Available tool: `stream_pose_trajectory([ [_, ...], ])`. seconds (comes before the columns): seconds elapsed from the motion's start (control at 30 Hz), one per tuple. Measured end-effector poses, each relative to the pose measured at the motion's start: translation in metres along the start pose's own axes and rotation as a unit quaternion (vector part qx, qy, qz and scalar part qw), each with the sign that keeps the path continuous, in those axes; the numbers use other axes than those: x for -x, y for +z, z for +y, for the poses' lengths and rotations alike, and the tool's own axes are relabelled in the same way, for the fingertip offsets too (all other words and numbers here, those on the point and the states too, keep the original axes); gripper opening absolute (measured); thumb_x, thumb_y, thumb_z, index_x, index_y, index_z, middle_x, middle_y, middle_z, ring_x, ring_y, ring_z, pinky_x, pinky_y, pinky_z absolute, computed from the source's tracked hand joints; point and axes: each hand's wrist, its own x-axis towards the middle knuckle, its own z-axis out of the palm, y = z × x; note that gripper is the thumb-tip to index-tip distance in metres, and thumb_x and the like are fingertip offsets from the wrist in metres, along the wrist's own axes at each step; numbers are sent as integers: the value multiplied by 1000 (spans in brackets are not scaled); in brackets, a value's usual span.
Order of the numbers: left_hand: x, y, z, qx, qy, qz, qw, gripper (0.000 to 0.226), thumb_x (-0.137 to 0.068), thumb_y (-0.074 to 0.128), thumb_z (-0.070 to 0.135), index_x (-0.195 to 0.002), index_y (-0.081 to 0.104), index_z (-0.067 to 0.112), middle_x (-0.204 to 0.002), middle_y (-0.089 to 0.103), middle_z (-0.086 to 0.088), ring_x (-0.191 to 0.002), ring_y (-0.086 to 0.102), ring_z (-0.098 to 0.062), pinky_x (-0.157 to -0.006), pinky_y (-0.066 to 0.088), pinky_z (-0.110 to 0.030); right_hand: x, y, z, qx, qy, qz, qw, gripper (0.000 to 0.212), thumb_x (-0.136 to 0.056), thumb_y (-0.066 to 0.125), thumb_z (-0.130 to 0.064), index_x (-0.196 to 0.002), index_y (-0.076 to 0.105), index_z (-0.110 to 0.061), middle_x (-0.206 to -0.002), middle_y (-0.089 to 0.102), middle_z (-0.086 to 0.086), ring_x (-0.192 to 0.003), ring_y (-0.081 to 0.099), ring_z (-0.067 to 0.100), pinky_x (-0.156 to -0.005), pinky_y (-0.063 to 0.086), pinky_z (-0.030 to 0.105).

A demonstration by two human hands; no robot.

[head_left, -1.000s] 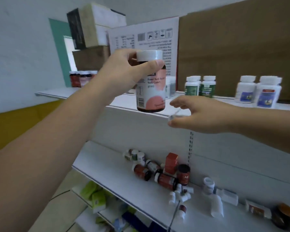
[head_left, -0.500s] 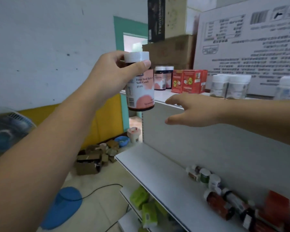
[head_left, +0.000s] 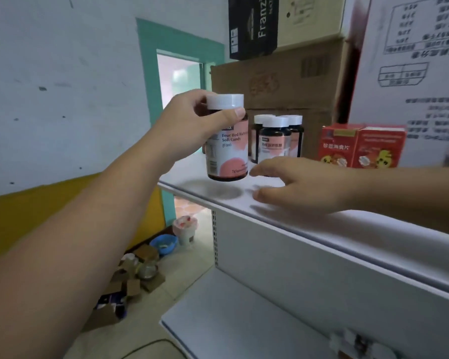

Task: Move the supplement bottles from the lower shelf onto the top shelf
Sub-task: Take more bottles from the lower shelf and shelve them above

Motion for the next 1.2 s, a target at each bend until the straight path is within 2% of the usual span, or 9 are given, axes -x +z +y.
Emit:
stream_pose_trajectory([
  [0.1, -39, 3, -32, 10, 16, -47, 999, 42, -74, 76, 58, -105, 68, 31, -99, 72, 8, -95, 69, -15, -83, 61, -47, -20, 11, -4, 0, 26, 9, 1000, 54, -96, 48, -48, -145, 36, -31, -150, 39, -11, -131, 43, 8, -105, 34, 22],
  [0.23, -87, 9, -63, 29, 50, -125, 990, 30, -77, 76, 55, -97, 67, 35, -96, 70, 11, -91, 68, -10, -78, 57, -34, -33, 24, -14, -2, 81, 31, 996, 49, -94, 48, -51, -141, 39, -38, -140, 41, -17, -121, 44, 2, -95, 32, 17],
  [0.3, -110, 13, -71, 38, 69, -168, 983, 24, -81, 74, 50, -99, 67, 35, -97, 69, 11, -91, 68, -10, -76, 55, -29, -40, 28, -20, -5, 107, 36, 994, 49, -92, 46, -53, -139, 40, -40, -134, 43, -18, -118, 46, 2, -97, 35, 19],
  [0.4, -137, 21, -82, 57, 86, -209, 972, 28, -81, 75, 49, -104, 66, 37, -100, 68, 12, -94, 66, -9, -83, 56, -33, -49, 33, -24, -8, 136, 24, 990, 48, -92, 43, -54, -138, 40, -42, -128, 43, -19, -116, 47, 1, -103, 37, 24],
  [0.47, -148, 28, -88, 85, 88, -221, 968, 31, -79, 78, 47, -106, 67, 36, -100, 67, 11, -96, 65, -10, -87, 55, -35, -51, 36, -24, -3, 144, 20, 989, 48, -93, 41, -55, -139, 40, -44, -133, 41, -23, -123, 41, -2, -109, 33, 28],
  [0.63, -159, 48, -104, 141, 52, -233, 961, 38, -80, 77, 48, -112, 65, 32, -106, 67, 11, -97, 68, -12, -72, 60, -33, -49, 38, -24, -9, 155, 11, 988, 48, -93, 40, -57, -140, 37, -47, -137, 35, -32, -130, 31, -8, -113, 29, 27],
  [0.83, -158, 61, -117, 92, 87, -240, 962, 46, -76, 75, 59, -113, 62, 35, -108, 66, 13, -101, 65, -12, -83, 59, -42, -50, 39, -21, -11, 148, 22, 989, 45, -94, 45, -53, -138, 41, -46, -134, 39, -31, -127, 35, -7, -111, 31, 27],
  [1.1, -154, 64, -116, 109, 65, -242, 962, 48, -76, 78, 53, -117, 60, 34, -109, 63, 17, -101, 65, -5, -83, 60, -37, -50, 41, -13, -6, 129, 33, 991, 43, -93, 42, -58, -135, 42, -47, -131, 40, -32, -128, 34, -6, -110, 31, 29],
  [1.2, -158, 56, -118, 111, 34, -308, 944, 55, -74, 84, 39, -122, 56, 31, -110, 65, 14, -101, 65, -4, -77, 61, -34, -50, 42, -12, -8, 129, 35, 991, 45, -91, 41, -60, -134, 43, -48, -132, 39, -33, -129, 33, -7, -111, 31, 28],
])
